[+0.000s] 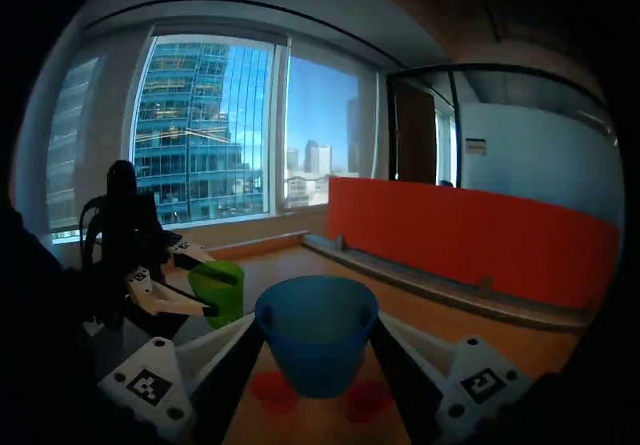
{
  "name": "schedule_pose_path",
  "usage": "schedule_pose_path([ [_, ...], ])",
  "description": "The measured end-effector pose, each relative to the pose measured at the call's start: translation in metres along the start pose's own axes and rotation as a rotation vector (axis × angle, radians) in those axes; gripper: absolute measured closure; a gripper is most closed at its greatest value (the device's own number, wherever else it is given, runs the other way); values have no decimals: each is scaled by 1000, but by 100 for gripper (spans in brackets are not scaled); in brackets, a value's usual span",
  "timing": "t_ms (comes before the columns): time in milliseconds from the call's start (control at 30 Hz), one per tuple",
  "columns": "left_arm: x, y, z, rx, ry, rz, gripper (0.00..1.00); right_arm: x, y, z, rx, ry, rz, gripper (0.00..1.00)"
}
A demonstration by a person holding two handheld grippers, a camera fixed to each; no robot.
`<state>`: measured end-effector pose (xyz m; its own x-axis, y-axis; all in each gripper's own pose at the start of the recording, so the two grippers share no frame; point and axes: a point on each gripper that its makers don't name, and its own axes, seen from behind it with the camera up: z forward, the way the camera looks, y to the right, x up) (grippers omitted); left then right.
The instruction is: Pour water
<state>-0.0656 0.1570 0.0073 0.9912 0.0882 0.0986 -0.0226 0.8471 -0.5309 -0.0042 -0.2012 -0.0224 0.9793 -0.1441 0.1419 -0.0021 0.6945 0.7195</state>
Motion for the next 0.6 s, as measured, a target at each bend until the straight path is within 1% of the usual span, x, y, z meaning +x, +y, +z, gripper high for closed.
schedule_pose_path([
  [300, -18, -9, 0, 8, -51, 2, 16, -28, 3, 1, 7, -41, 3, 11],
  [600, -43, -13, 2, 6, -127, 15, 16, -56, 4, 0, 25, -91, 7, 11],
])
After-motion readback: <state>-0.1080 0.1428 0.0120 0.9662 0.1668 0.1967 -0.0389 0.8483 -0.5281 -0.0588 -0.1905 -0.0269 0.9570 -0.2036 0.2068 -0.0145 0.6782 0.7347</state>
